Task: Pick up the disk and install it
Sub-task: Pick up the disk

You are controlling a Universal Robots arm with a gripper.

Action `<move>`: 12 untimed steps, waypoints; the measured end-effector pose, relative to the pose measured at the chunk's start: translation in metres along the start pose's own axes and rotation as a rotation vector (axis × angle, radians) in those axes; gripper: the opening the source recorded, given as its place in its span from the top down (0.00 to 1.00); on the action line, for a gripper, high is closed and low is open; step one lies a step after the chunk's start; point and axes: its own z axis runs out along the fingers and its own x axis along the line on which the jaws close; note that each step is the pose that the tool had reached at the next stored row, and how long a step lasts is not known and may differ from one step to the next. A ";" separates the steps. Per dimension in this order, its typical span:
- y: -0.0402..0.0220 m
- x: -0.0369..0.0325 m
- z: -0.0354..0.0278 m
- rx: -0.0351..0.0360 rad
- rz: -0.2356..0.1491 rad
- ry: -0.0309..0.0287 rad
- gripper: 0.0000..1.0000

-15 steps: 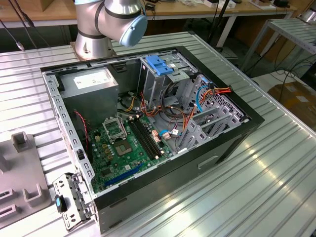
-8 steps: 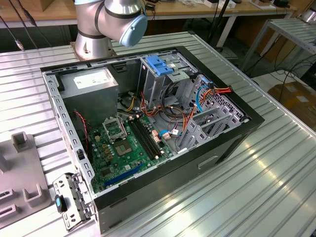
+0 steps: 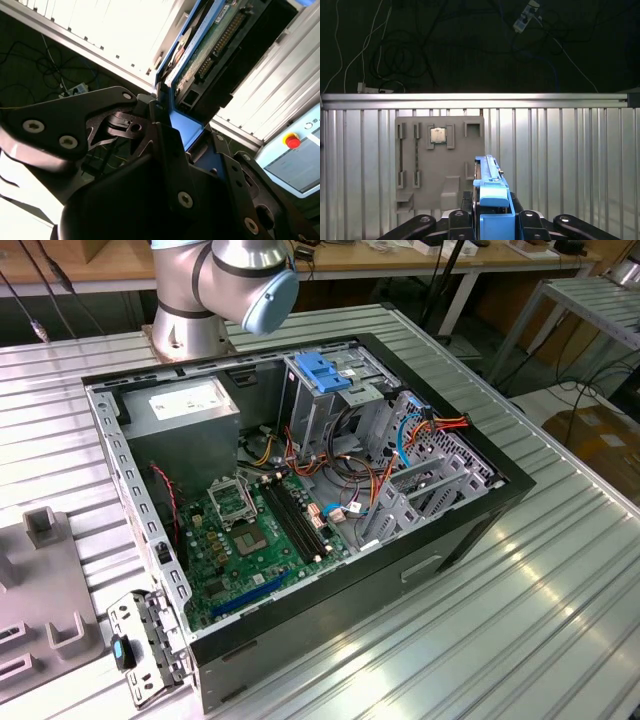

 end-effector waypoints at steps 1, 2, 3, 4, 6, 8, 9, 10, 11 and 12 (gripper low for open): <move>-0.0011 0.0000 0.0000 0.0000 0.000 0.0000 0.63; -0.0025 -0.0001 -0.0001 -0.0001 0.000 0.0000 0.63; -0.0035 -0.0001 0.0000 0.0000 0.000 0.0000 0.63; -0.0052 -0.0001 -0.0001 -0.0001 0.000 0.0001 0.63; -0.0073 -0.0001 -0.0001 0.0000 0.000 0.0000 0.63; -0.0093 -0.0002 -0.0002 0.0000 0.000 0.0000 0.63; -0.0112 -0.0002 -0.0002 0.0000 0.000 0.0000 0.63; -0.0120 -0.0002 -0.0003 -0.0001 0.000 0.0001 0.63; -0.0130 -0.0003 -0.0003 -0.0001 0.000 0.0000 0.63; -0.0138 -0.0003 -0.0002 0.0000 0.000 0.0000 0.63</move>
